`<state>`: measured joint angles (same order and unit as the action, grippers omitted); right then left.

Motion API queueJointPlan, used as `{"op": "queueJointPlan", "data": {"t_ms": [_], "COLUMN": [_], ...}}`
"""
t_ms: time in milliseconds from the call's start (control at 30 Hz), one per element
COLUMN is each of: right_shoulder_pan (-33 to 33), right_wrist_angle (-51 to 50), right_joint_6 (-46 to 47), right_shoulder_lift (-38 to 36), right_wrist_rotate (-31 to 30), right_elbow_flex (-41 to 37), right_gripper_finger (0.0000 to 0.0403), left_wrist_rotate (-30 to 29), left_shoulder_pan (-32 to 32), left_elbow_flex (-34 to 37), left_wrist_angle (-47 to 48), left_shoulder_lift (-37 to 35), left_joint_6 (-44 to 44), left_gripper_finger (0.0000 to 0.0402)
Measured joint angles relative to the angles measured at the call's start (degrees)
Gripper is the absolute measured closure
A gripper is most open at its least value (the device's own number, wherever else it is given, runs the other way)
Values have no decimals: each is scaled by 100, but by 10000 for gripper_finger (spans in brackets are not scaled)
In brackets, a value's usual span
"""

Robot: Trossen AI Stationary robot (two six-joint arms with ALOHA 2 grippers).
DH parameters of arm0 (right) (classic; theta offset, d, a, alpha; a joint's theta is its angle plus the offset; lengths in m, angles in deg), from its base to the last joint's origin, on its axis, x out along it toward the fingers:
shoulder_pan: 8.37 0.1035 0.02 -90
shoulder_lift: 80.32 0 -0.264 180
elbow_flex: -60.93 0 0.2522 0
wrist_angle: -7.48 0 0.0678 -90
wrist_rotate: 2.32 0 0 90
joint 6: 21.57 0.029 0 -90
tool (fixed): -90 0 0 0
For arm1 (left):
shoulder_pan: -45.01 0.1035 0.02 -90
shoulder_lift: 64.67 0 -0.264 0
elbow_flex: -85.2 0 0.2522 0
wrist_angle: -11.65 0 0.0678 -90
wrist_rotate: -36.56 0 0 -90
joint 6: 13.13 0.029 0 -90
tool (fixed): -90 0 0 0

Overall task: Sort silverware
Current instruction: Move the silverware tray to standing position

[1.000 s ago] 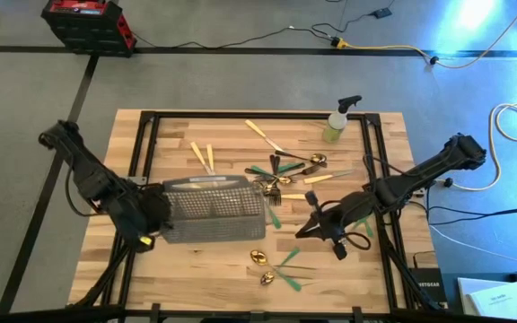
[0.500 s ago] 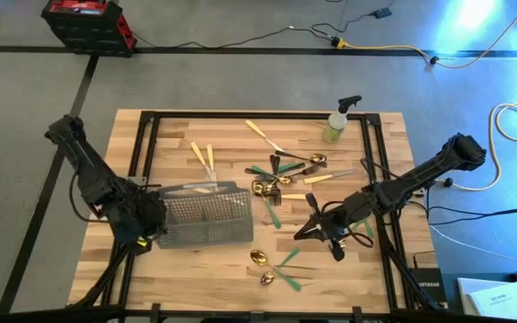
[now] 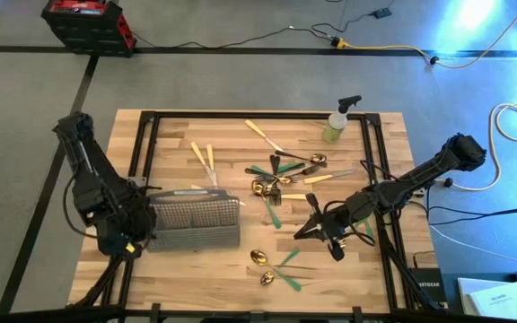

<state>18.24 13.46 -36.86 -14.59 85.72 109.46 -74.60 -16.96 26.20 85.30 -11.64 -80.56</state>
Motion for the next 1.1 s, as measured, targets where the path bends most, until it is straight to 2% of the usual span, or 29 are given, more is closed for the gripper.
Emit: {"op": "queueJointPlan", "data": {"t_ms": [500, 1100], "right_shoulder_pan": [0, 0], "right_wrist_angle": [3, 10], "right_joint_6": [-5, -4], "right_shoulder_lift": [0, 0], "right_wrist_rotate": [-11, -22], "right_elbow_flex": [0, 0], "right_gripper_finger": [402, 402], "left_wrist_rotate": [-189, -281], "left_shoulder_pan": [-457, -455], "left_elbow_flex": [-31, -13], "left_wrist_angle": [46, 91], "left_shoulder_lift": [1047, 1094], "left_joint_6": [76, 40], "left_gripper_finger": [401, 401]}}
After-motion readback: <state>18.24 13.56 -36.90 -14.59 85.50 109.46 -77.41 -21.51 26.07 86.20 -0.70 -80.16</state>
